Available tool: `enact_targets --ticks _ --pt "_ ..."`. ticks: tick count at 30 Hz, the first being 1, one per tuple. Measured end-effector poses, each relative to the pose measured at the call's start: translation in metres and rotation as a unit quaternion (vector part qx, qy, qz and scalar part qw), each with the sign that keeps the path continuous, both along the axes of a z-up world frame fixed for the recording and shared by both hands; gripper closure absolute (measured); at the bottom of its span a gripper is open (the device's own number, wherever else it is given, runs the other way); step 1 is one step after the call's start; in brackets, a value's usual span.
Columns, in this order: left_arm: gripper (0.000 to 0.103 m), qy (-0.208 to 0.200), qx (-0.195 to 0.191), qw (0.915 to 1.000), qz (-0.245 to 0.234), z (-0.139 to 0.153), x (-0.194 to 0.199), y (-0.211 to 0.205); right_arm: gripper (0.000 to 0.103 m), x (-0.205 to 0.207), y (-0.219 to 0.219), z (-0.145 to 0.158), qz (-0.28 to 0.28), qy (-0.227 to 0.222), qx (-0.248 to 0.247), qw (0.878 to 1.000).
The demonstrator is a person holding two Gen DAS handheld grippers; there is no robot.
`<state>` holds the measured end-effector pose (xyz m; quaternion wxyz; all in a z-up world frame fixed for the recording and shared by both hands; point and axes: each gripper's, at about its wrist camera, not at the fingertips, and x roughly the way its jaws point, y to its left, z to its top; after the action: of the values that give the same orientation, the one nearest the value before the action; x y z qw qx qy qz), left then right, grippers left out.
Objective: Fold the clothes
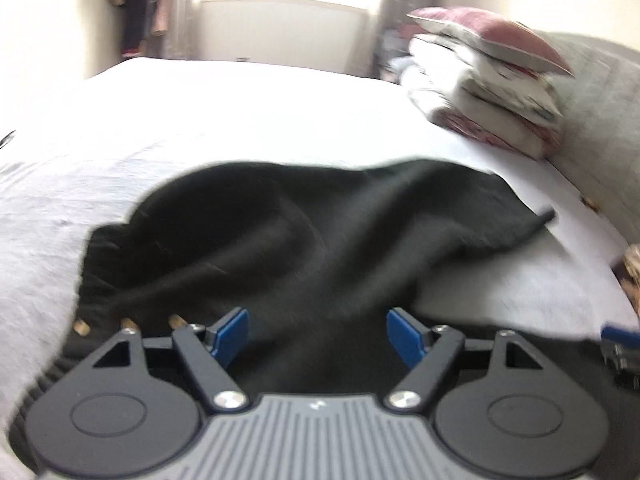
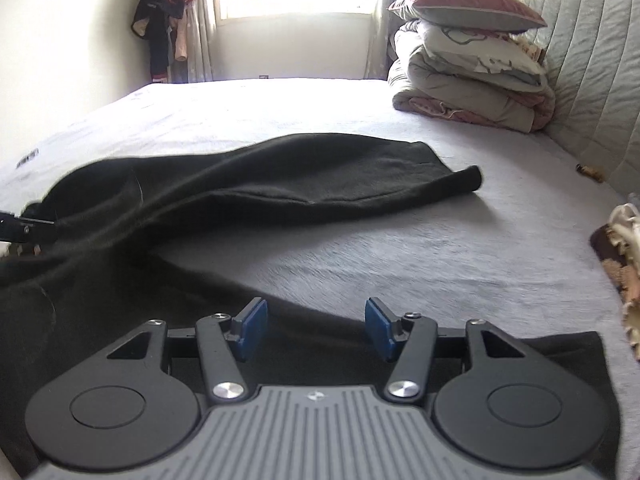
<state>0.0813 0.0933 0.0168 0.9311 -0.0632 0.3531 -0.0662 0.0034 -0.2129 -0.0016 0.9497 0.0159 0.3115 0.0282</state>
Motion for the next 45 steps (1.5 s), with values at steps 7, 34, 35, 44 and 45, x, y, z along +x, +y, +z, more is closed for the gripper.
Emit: enact_targets --ticks 7,34,35,44,45 --pt "0.025 0.004 -0.011 0.9945 0.104 -0.013 0.048 0.064 0.044 0.036 0.019 -0.010 0.001 0.028 0.025 0.999" --pt "0.044 0.009 -0.007 0.9854 0.170 -0.074 0.136 0.132 0.092 0.199 -0.055 -0.060 -0.182 0.059 0.246 0.950" --pt "0.041 0.009 0.003 0.9853 0.170 -0.070 0.133 0.129 0.092 0.199 -0.056 -0.059 -0.176 0.063 0.245 0.951" --pt "0.025 -0.005 -0.025 0.9787 0.204 -0.031 0.102 0.113 0.056 0.213 -0.094 -0.042 -0.202 0.056 0.202 0.957" --pt "0.025 -0.010 -0.020 0.9795 0.200 -0.029 0.099 0.107 0.052 0.215 -0.101 -0.041 -0.215 0.052 0.199 0.955"
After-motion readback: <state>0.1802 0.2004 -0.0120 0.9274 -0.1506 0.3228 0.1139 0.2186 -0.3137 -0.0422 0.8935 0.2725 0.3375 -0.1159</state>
